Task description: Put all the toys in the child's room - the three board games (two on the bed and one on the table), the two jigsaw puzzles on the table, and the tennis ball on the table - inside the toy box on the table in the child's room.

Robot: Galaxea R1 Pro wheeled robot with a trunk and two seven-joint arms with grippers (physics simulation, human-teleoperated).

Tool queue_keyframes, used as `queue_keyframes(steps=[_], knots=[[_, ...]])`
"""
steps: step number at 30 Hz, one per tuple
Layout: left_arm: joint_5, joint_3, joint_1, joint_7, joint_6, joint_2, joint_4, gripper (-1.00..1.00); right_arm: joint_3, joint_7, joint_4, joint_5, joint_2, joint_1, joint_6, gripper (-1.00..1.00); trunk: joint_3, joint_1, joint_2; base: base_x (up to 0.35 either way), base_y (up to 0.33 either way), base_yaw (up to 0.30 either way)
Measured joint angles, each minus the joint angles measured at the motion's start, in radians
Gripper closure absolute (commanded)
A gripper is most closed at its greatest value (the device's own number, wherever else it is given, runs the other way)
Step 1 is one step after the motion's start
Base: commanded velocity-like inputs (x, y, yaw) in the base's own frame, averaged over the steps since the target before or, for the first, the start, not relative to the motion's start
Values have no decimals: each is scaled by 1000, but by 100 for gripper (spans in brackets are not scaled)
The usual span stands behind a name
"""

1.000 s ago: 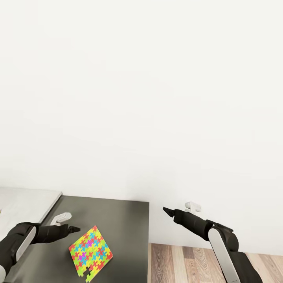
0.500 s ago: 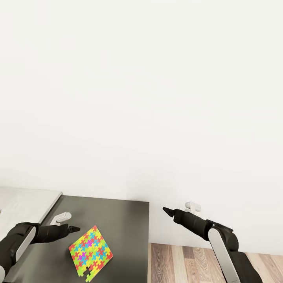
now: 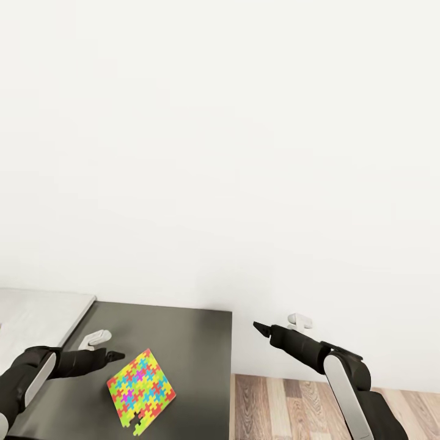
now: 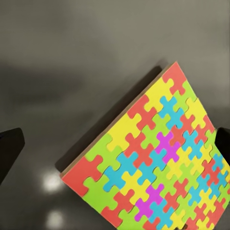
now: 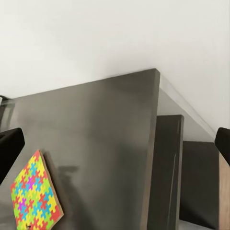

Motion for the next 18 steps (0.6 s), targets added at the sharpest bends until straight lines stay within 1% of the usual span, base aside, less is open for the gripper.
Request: queue_keyframes(steps=[18], knots=[[1,0,0,-1,-6,0,0,-100,1,0,0,0,0,0,0,-100,-29,0,0,0,0,0]])
